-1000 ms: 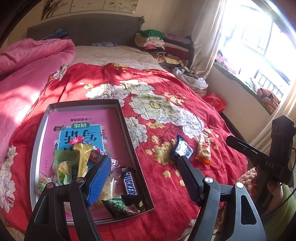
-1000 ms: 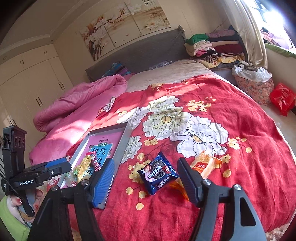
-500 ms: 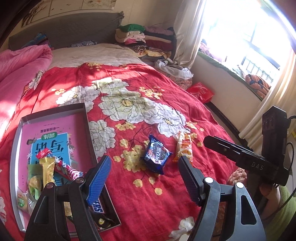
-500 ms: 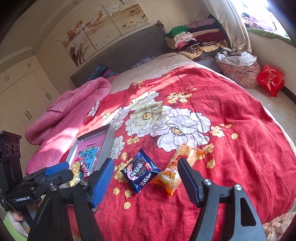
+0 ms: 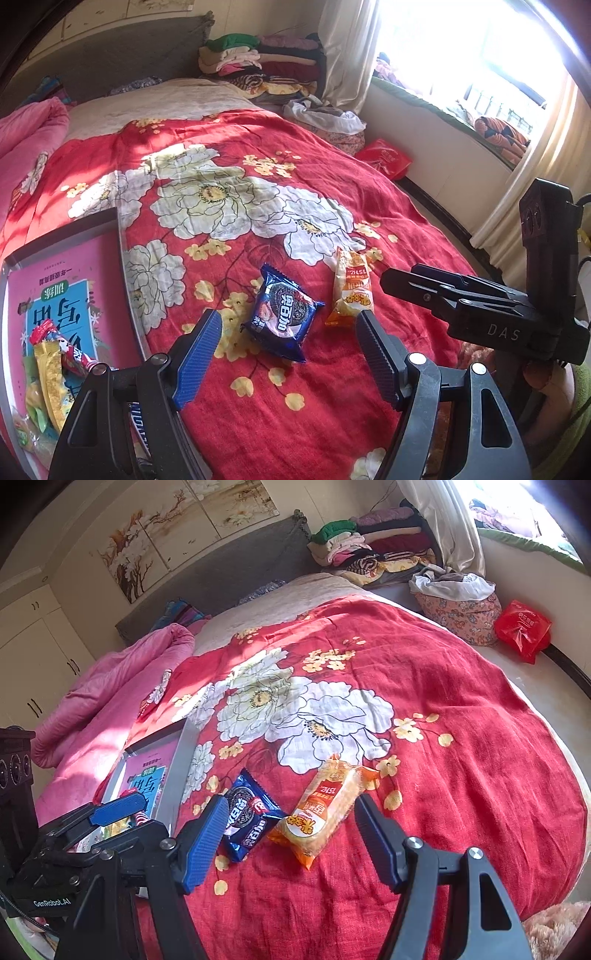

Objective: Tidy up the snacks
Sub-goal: 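Close right tool on the orange bread bag while left tool grasps the blue Oreo pack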

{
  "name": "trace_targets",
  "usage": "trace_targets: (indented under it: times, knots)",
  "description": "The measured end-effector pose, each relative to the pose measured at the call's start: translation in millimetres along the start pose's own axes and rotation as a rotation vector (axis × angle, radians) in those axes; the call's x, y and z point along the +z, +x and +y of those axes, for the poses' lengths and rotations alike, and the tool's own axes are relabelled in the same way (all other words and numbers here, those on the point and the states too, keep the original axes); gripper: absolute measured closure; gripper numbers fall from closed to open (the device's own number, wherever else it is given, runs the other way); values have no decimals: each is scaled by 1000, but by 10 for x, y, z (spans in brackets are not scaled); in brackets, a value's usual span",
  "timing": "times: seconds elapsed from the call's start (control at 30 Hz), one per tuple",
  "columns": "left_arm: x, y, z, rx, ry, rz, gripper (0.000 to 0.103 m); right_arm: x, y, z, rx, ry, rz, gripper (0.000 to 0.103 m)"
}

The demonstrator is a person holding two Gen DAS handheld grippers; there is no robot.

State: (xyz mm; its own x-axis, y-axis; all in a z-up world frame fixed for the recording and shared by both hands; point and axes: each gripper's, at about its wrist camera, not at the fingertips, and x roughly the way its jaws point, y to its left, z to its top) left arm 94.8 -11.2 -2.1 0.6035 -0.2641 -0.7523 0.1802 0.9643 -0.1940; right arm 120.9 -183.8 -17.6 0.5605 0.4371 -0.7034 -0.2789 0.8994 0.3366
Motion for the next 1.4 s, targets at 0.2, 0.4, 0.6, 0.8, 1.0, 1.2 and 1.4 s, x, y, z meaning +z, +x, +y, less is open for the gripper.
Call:
trace_targets:
  times: [0.2,0.4,0.6,0.8,1.0,1.2,1.4]
  knots:
    - [-26,226,-12,3,31,39,27,0,145,-90,-24,26,37,33]
    - [-70,431,19,17,45,76,27,-2,282,-97,-38,21,72,33]
    - [-104,558,58,15,49,94,27,4,429,-113,-52,26,108,33]
    - [-116,616,65,14,49,99,27,19,611,-101,-63,17,144,33]
    - [-123,702,71,28,51,111,27,22,761,-44,-88,-28,161,36]
    - [-107,775,57,36,52,124,27,48,868,-42,-99,-63,171,56]
    - [-74,833,49,49,48,126,27,67,814,-9,-90,-93,154,63]
